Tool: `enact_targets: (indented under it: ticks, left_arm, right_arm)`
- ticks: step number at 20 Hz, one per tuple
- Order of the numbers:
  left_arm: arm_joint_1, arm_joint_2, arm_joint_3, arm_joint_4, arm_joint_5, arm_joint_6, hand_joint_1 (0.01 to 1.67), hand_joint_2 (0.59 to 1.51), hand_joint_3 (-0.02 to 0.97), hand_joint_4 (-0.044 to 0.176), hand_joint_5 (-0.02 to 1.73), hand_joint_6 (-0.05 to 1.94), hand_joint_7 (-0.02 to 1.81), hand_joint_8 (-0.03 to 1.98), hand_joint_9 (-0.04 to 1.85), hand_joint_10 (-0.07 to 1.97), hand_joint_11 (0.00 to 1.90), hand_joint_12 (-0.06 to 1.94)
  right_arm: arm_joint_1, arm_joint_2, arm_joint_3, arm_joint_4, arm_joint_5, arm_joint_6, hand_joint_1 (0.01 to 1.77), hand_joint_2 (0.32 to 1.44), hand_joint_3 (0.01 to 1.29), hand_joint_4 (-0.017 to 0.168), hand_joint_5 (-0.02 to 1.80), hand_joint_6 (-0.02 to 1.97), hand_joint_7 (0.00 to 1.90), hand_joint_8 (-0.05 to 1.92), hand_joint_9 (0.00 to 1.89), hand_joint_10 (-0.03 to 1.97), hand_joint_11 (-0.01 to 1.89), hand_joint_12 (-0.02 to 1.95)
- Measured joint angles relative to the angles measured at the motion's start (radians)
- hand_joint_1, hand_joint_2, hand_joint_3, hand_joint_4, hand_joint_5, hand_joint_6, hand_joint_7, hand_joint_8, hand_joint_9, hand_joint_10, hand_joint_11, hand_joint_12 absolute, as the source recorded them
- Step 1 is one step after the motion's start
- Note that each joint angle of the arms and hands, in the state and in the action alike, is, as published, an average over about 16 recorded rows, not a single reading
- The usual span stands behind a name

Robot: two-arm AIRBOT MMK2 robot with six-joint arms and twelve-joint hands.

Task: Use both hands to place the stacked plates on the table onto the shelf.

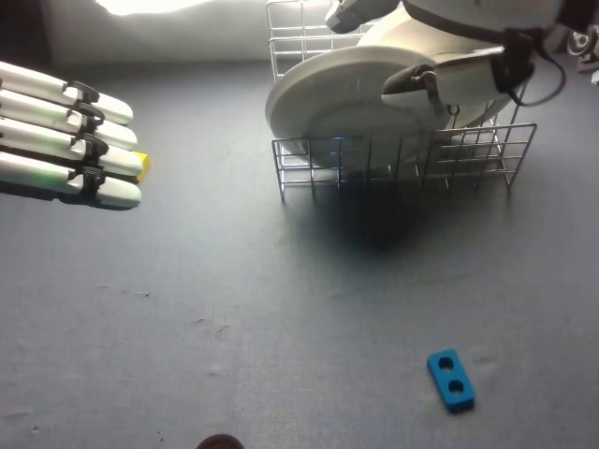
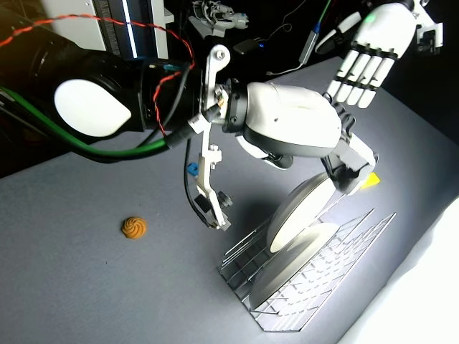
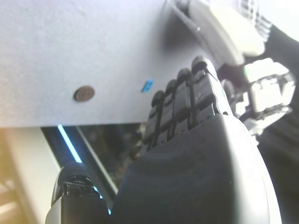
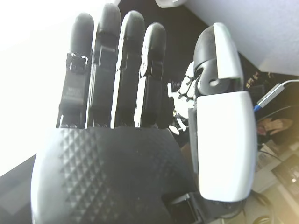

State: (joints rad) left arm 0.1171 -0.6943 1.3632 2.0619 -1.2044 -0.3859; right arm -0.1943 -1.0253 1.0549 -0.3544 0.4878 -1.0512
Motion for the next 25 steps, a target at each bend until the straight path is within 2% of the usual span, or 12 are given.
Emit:
enact_targets:
  ticks: [2,4,7,11,15,17,19,22,25]
  left_arm:
    - [0.000,0.004,-0.017,-0.009,-0.009,0.006,0.06,1.037,0.019,0.001,0.15,0.09,0.17,0.13,0.16,0.16,0.10,0.33]
    - [-0.001,0.009,-0.031,-0.017,-0.017,0.011,0.10,1.055,0.019,0.001,0.19,0.28,0.22,0.36,0.21,0.40,0.15,0.56]
    - [-0.004,0.014,-0.047,-0.030,-0.028,0.017,0.15,1.080,0.019,0.000,0.32,0.63,0.35,0.72,0.35,0.75,0.29,0.92]
    - [-0.009,0.018,-0.061,-0.043,-0.043,0.017,0.24,1.114,0.018,0.005,0.68,1.12,0.74,1.20,0.73,1.23,0.68,1.41]
    - [-0.015,0.020,-0.069,-0.053,-0.059,0.018,0.40,1.156,0.015,0.026,1.04,1.60,1.13,1.68,1.14,1.71,1.11,1.84]
    - [-0.019,0.022,-0.073,-0.055,-0.066,0.019,0.47,1.172,0.013,0.045,1.19,1.81,1.28,1.87,1.31,1.89,1.32,1.92]
    - [-0.022,0.022,-0.078,-0.058,-0.074,0.019,0.53,1.186,0.012,0.062,1.33,1.91,1.44,1.92,1.47,1.93,1.49,1.93]
    - [-0.025,0.023,-0.082,-0.059,-0.081,0.018,0.58,1.202,0.010,0.077,1.53,1.93,1.66,1.93,1.69,1.94,1.71,1.94]
    - [-0.028,0.024,-0.082,-0.060,-0.089,0.020,0.67,1.232,0.009,0.102,1.63,1.94,1.77,1.93,1.81,1.94,1.84,1.94]
  right_arm:
    - [-0.011,0.017,-0.018,-0.076,0.035,0.026,0.82,1.02,0.02,0.005,0.85,0.07,0.92,0.05,0.90,0.06,0.42,1.19]
    - [-0.022,0.036,-0.034,-0.153,0.078,0.062,0.76,1.01,0.02,0.005,0.83,0.20,0.90,0.21,0.87,0.23,0.44,1.25]
    - [-0.045,0.069,-0.056,-0.270,0.155,0.126,0.67,1.00,0.02,0.004,0.81,0.54,0.89,0.55,0.86,0.58,0.50,1.39]
    - [-0.072,0.117,-0.075,-0.404,0.256,0.233,0.56,0.99,0.02,0.007,0.90,1.00,0.98,1.02,0.96,1.06,0.77,1.57]
    - [-0.094,0.167,-0.081,-0.505,0.345,0.353,0.48,1.08,0.02,0.044,1.04,1.48,1.12,1.49,1.13,1.54,1.12,1.75]
    - [-0.101,0.190,-0.083,-0.537,0.383,0.401,0.47,1.13,0.02,0.063,1.10,1.71,1.19,1.72,1.21,1.77,1.28,1.84]
    - [-0.102,0.209,-0.085,-0.558,0.411,0.442,0.46,1.18,0.02,0.079,1.17,1.87,1.26,1.87,1.30,1.90,1.42,1.91]
    - [-0.105,0.226,-0.087,-0.570,0.436,0.475,0.45,1.23,0.02,0.097,1.28,1.92,1.37,1.91,1.42,1.93,1.59,1.91]
    - [-0.104,0.241,-0.088,-0.580,0.453,0.507,0.44,1.32,0.02,0.127,1.36,1.93,1.46,1.91,1.52,1.93,1.71,1.91]
